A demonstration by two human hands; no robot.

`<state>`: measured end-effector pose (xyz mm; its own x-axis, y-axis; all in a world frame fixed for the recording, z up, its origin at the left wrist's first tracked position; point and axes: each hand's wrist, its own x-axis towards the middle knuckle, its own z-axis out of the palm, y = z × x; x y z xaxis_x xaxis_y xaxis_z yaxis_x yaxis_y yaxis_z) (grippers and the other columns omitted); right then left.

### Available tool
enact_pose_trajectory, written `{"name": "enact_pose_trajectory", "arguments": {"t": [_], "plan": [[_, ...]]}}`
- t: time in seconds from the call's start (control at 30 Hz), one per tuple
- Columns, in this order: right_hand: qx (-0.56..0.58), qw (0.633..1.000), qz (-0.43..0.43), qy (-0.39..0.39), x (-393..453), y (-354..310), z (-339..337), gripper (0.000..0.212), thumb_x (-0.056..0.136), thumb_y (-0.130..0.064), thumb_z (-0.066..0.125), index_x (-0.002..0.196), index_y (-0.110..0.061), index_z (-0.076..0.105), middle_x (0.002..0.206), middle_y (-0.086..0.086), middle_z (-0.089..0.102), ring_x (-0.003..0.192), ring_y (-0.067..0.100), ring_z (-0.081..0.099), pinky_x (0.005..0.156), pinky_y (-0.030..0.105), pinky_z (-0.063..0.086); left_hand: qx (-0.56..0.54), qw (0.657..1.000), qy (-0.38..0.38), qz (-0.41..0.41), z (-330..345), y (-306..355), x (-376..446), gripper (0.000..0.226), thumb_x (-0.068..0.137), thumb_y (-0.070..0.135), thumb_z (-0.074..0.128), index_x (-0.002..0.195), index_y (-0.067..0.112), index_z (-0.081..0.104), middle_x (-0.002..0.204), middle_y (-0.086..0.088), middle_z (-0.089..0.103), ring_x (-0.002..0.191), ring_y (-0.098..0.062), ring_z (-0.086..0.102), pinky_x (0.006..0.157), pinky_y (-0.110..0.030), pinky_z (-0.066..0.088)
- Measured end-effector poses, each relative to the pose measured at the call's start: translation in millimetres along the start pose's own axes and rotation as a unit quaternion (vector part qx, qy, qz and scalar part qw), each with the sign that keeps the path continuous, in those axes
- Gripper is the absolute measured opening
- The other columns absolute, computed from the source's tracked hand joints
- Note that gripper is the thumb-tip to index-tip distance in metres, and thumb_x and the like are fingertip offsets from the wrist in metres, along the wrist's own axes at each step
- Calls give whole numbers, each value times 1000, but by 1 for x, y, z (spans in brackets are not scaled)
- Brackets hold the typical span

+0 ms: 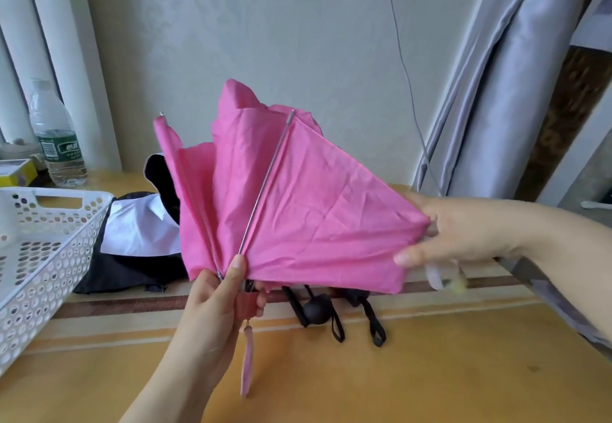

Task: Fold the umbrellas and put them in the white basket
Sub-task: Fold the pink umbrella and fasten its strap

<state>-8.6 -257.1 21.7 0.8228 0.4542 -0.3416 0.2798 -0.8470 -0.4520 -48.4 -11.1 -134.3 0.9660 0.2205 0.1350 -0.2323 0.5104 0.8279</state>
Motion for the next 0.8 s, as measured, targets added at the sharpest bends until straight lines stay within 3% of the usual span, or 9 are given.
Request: {"name": "enact_pose_trajectory", "arguments": {"t": [0.07,0.13,0.23,0.4,0.5,0.63,0.7,0.77,0.8], "plan": [[107,983,-33,142,5,7,2,46,62,-43,76,102,-23,71,141,-22,38,123,-1,45,108,25,36,-9,1000,14,-1,-1,-2,0,25,79,26,57,72,8,40,52,-7,52,42,-18,49,40,-23,41],[209,955,-36,206,9,14,7,43,59,-34,77,92,-8,71,132,-11,52,110,0,56,100,21,44,-2,1000,28,-12,-3,-1,1,44,75,37,71,78,10,38,53,-9,53,44,-19,50,43,-27,40],[343,929,-20,140,11,14,17,42,68,-21,72,103,-1,64,101,9,72,98,25,68,92,36,54,4,999,35,-19,-8,-1,3,46,80,38,69,95,6,40,55,-10,53,46,-19,50,53,-32,33],[395,886,-82,228,19,8,22,13,83,-1,63,95,-5,62,83,1,73,74,11,70,62,15,54,9,999,36,-16,-7,-5,4,26,90,26,53,98,3,43,53,-9,52,43,-17,49,46,-27,38],[426,847,-124,294,27,12,25,28,87,11,55,97,-15,52,56,-7,58,42,6,48,48,18,46,8,999,51,-12,-7,-3,3,26,90,25,53,100,2,45,55,-8,54,44,-17,50,45,-28,39],[505,804,-161,268,26,16,25,45,90,4,50,120,-28,57,63,-11,55,39,2,34,45,16,39,6,999,46,-19,-6,-1,1,28,82,31,57,86,6,45,55,-10,53,44,-17,48,49,-29,35],[444,859,-97,236,29,19,27,50,90,-3,53,130,-32,53,78,-7,61,49,7,51,56,22,49,-8,999,44,-31,-4,-1,0,31,81,33,58,91,8,42,56,-7,55,45,-18,48,56,-33,29],[214,946,52,238,33,22,33,61,94,-12,56,143,-41,34,108,-6,67,88,19,68,81,38,55,-22,998,51,-37,-4,-2,0,31,81,32,58,97,12,40,57,-7,56,45,-19,50,57,-34,30],[131,948,98,275,35,20,35,61,97,-18,55,148,-38,27,122,-8,64,102,21,66,88,38,52,-20,998,55,-38,-4,-2,1,31,81,32,58,96,12,39,57,-8,56,45,-19,50,56,-34,31]]}}
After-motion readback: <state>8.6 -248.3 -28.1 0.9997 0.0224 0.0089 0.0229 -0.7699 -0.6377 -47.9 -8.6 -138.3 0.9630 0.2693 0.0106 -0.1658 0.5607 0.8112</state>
